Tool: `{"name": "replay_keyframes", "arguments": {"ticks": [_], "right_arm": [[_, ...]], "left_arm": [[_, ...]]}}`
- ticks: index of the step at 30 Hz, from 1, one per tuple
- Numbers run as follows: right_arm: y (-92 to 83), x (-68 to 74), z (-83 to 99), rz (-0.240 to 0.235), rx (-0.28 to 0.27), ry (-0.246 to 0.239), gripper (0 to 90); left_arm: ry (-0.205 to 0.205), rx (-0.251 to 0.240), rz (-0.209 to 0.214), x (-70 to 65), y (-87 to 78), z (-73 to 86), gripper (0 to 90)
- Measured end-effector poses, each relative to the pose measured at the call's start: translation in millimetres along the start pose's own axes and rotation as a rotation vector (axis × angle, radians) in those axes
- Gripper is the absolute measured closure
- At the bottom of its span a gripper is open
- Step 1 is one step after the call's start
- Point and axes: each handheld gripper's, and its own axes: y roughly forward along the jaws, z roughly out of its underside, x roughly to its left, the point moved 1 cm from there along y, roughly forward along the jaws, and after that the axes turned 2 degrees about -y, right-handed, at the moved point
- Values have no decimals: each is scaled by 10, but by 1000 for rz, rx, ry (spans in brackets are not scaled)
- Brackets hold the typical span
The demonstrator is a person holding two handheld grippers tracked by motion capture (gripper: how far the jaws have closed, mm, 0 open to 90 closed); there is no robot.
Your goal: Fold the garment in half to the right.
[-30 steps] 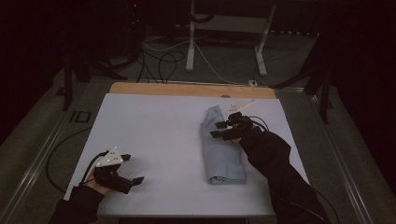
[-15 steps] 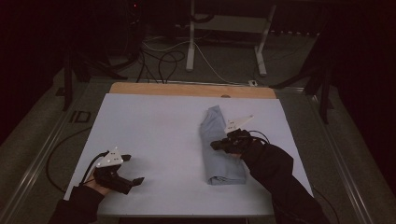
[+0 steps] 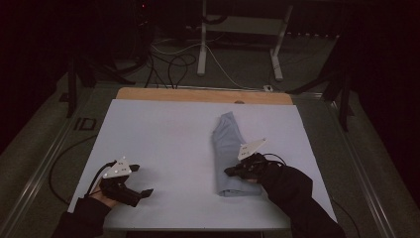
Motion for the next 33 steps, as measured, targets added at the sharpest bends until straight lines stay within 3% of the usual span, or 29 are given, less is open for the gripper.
{"name": "replay_keyframes", "arguments": {"ticks": [10,16,30,33], "right_arm": [[149,78,240,-73,29,1,900],[143,130,270,-85,21,11,900],[141,234,291,-121,20,-56,900],[145,225,290,-123,18,-50,900]], "left_arm": [[6,1,3,-17,4,0,7],[11,-2,1,-18,-4,-1,7],[9,5,3,-20,3,5,7],[11,8,2,-25,4,6,7]]}}
